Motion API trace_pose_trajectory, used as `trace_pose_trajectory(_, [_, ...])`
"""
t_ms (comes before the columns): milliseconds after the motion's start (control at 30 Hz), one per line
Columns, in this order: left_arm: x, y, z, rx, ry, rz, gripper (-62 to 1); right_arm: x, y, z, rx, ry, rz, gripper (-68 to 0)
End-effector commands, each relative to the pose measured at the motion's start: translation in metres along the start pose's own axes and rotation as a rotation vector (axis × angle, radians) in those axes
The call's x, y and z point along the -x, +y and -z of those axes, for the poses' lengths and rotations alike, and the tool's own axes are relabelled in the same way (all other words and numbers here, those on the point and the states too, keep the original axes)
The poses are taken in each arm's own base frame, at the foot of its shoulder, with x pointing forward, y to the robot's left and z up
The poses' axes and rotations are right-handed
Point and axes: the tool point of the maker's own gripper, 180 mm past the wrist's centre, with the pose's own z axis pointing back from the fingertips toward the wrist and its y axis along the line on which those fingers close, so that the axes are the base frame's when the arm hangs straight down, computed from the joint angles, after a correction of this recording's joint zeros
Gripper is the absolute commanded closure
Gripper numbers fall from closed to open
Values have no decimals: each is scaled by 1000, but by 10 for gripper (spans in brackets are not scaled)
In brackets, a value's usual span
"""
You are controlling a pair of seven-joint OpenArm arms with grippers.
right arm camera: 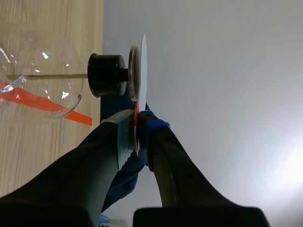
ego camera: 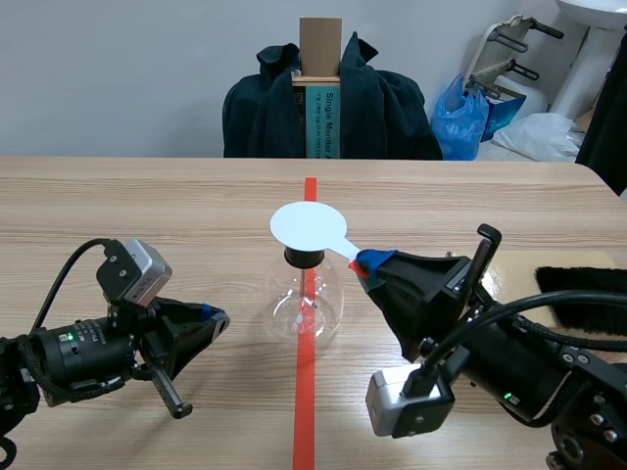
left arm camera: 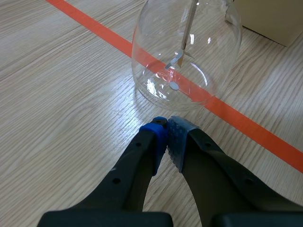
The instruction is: Do the electroscope experiment.
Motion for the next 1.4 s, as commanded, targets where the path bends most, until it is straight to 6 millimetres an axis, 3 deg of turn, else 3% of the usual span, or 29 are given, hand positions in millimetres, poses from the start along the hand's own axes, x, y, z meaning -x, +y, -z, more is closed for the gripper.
trace_pose_trajectory(0, [-16, 2, 4, 0, -50, 6, -19, 6, -11, 2, 31, 1, -32, -7])
trace_pose_trajectory(267, [-16, 2, 4, 0, -50, 6, -19, 10, -12, 2, 31, 22, -31, -7])
trace_pose_trajectory(967, [-16, 2, 4, -1, -51, 5, -19, 58, -14, -6, 41, 294, -16, -7])
trace_pose_trajectory(1367, [-16, 2, 4, -1, -51, 5, -19, 69, -17, -9, 64, 356, 12, -7])
